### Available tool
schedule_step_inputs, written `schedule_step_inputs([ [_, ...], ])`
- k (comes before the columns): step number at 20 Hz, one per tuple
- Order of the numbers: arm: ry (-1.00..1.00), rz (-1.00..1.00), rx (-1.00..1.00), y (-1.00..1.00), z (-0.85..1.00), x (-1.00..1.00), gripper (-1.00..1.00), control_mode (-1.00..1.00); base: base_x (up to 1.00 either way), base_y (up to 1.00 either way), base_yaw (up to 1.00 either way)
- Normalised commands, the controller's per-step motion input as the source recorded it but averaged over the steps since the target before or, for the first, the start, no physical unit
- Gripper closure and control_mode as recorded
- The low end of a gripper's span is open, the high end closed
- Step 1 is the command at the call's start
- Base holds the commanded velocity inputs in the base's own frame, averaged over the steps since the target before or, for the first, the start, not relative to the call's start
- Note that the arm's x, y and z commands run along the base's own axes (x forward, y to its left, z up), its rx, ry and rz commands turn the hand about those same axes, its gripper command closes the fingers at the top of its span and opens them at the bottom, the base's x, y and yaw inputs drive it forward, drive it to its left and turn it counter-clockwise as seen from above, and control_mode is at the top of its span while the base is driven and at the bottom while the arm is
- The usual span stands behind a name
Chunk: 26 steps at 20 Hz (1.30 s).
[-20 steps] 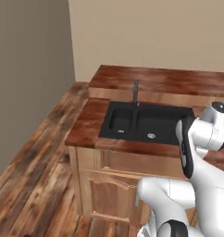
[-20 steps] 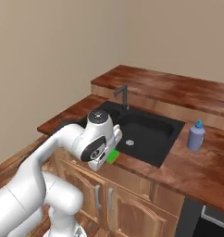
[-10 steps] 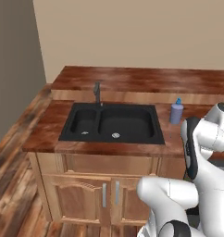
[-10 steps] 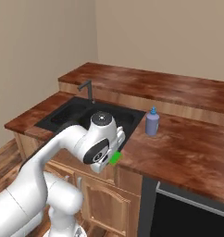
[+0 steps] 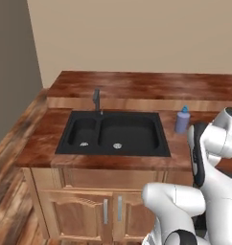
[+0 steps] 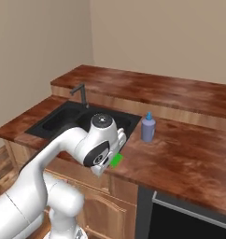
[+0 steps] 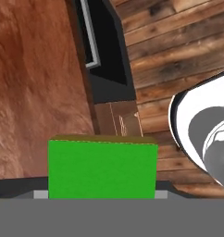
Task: Restock the sink supplies by placing the sponge and soap dispenser on the counter and next to the sink. Make sure the soap dispenser is upright.
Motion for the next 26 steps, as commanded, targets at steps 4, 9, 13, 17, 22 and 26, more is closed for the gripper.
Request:
schedule_step_inputs([
  [4,0.00,0.00,0.00,0.00,0.00,0.00,1.00,1.00,0.61,0.00,-0.01],
  [9,0.00,0.00,0.00,-0.04,-0.06,0.00,1.00,-1.00,0.16,0.00,0.00],
  [13,0.02,0.00,0.00,-0.03,-0.37,0.26,1.00,-1.00,0.00,0.00,0.00],
  [17,0.09,0.00,0.00,-0.03,-0.56,0.37,1.00,-1.00,0.00,0.00,0.00],
  [22,0.09,0.00,0.00,-0.08,-0.44,0.39,1.00,-1.00,0.00,0.00,0.00],
  [26,0.05,0.00,0.00,-0.15,-0.28,0.26,1.00,-1.00,0.00,0.00,0.00],
])
